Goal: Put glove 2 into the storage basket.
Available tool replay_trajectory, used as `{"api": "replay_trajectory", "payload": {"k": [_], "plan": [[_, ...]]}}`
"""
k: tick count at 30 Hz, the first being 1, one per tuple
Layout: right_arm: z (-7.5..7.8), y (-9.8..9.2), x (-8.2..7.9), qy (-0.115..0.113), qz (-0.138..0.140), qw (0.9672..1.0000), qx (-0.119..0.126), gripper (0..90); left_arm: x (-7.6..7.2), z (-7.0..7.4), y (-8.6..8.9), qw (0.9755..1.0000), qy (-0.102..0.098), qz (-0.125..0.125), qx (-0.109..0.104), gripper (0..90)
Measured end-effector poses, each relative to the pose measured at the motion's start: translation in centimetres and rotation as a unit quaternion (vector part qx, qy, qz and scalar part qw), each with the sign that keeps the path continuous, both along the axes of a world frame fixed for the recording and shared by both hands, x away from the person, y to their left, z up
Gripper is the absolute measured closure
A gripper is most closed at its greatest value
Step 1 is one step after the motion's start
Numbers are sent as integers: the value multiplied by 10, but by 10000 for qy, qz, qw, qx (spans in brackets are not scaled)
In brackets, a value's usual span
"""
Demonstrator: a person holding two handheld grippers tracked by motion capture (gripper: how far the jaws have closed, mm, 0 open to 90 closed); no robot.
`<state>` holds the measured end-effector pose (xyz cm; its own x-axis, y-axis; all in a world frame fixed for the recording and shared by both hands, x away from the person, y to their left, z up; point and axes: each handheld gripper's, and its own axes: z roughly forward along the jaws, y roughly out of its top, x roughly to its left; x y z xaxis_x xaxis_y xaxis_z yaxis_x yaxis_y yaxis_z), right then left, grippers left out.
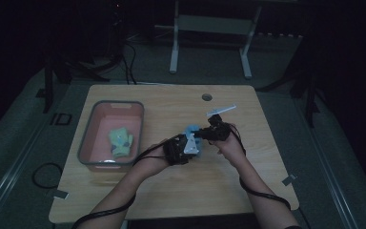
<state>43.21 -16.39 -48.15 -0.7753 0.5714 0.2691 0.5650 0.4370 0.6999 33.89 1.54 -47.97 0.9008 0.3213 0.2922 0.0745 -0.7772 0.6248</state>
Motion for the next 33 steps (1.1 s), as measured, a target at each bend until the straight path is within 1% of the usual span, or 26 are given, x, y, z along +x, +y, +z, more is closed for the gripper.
{"api": "replay_trajectory", "payload": {"k": [2,3,5,7,11,18,20,21,24,25,26,27,33], "plan": [[2,2,0,-23,13,10000,-12,819,0,0,0,10000,0,0,0,764],[2,2,0,-23,13,10000,-12,819,0,3,4,10000,26,30,2,764],[6,9,1,-50,52,10000,-33,819,1,6,7,10000,15,35,57,765],[9,13,2,-81,82,9999,-20,819,1,9,9,9999,-27,67,95,764],[12,19,4,-64,78,9999,27,819,1,14,14,9998,-60,85,195,765],[22,33,4,-148,160,9998,40,820,-3,24,27,9993,-147,196,270,764],[25,38,4,-173,202,9996,39,819,-4,26,31,9992,-171,236,284,765],[26,41,4,-180,201,9996,33,820,-4,28,34,9992,-133,256,293,765],[30,50,4,-180,264,9995,50,819,-5,30,41,9988,-161,298,342,765],[30,50,4,-180,264,9995,50,819,-5,30,41,9988,-161,298,342,765],[30,54,5,-180,282,9994,45,819,-6,32,46,9986,-193,345,346,765],[32,60,5,-208,312,9993,19,819,-6,33,49,9985,-183,359,359,765],[37,82,6,-264,451,9986,4,820,-9,36,65,9977,-217,510,392,765]]}}
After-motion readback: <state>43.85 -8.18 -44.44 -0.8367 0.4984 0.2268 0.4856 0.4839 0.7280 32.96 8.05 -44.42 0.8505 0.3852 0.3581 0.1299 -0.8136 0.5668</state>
